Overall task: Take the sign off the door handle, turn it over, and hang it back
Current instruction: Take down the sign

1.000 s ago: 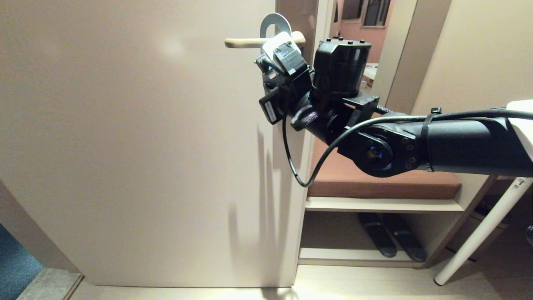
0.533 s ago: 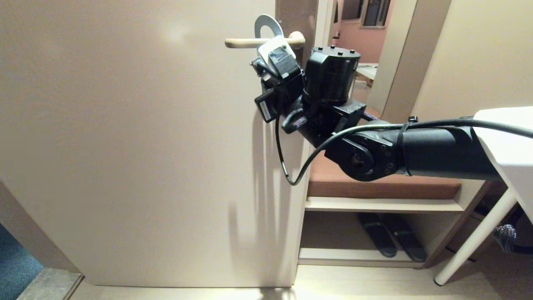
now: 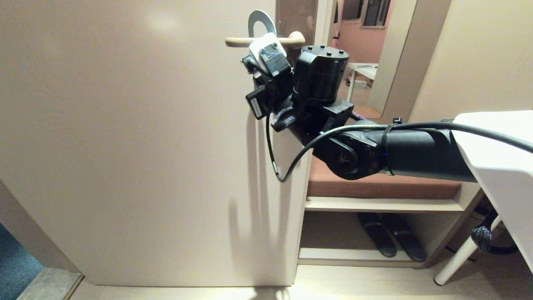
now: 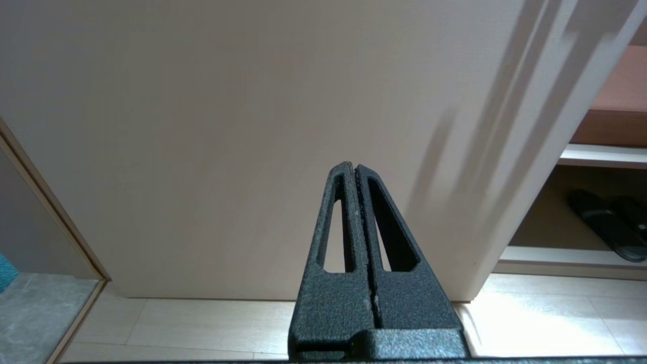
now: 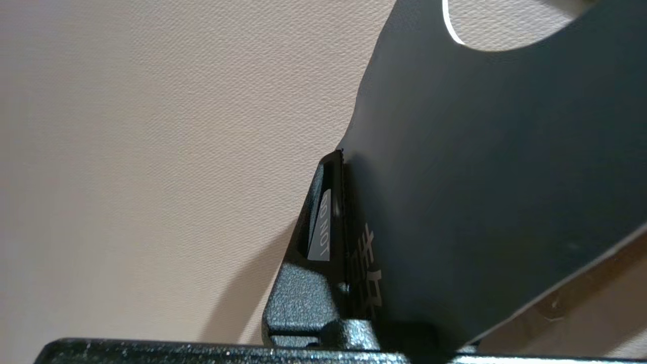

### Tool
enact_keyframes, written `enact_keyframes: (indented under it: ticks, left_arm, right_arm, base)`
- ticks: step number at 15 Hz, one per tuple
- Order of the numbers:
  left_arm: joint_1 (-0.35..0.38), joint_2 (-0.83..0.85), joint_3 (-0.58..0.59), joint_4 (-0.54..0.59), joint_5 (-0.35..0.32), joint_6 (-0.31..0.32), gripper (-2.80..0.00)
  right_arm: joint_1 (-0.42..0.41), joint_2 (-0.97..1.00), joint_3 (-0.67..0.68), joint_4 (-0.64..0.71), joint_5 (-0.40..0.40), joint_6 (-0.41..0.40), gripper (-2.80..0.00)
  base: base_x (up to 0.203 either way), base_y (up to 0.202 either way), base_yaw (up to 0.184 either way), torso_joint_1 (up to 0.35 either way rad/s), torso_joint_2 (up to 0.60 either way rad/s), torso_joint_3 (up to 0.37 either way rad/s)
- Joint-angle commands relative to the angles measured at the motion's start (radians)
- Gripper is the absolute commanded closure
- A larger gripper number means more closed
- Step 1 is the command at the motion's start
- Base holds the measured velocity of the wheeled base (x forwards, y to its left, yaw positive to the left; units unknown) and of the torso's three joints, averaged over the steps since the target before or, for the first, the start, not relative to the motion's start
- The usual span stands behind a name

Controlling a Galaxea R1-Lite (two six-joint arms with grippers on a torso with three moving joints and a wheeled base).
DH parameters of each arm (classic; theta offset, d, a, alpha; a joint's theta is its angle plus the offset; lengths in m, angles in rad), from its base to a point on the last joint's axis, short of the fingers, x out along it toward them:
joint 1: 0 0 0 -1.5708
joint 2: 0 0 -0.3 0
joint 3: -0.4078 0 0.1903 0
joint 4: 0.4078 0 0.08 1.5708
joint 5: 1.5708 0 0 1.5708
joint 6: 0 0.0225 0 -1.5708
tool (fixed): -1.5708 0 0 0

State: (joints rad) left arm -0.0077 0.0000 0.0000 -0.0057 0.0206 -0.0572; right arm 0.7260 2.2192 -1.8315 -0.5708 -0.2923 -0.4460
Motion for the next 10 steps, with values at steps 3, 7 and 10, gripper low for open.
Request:
enact_keyframes:
  ticks: [3,7,10]
  left_arm:
    - [0.0,0.0,0.0,0.0,-0.001,-0.001,0.0]
    - [0.0,0.0,0.0,0.0,0.001,-0.001,0.0]
    - [0.0,0.0,0.0,0.0,0.001,-0.001,0.0]
  right_arm:
    - [0.015,0.018,-0.007,-0.004,-0.001,-0.002,0.0]
    - [0.024,0.039,-0.041,-0.004,-0.001,-0.003,0.0]
    - [0.033,0.059,-0.087,-0.002,-0.002,-0.003,0.0]
  base:
    - [0.0,0.0,0.0,0.0,0.0,0.0]
    - [0.0,0.0,0.0,0.0,0.0,0.0]
    - [0.0,0.0,0.0,0.0,0.0,0.0]
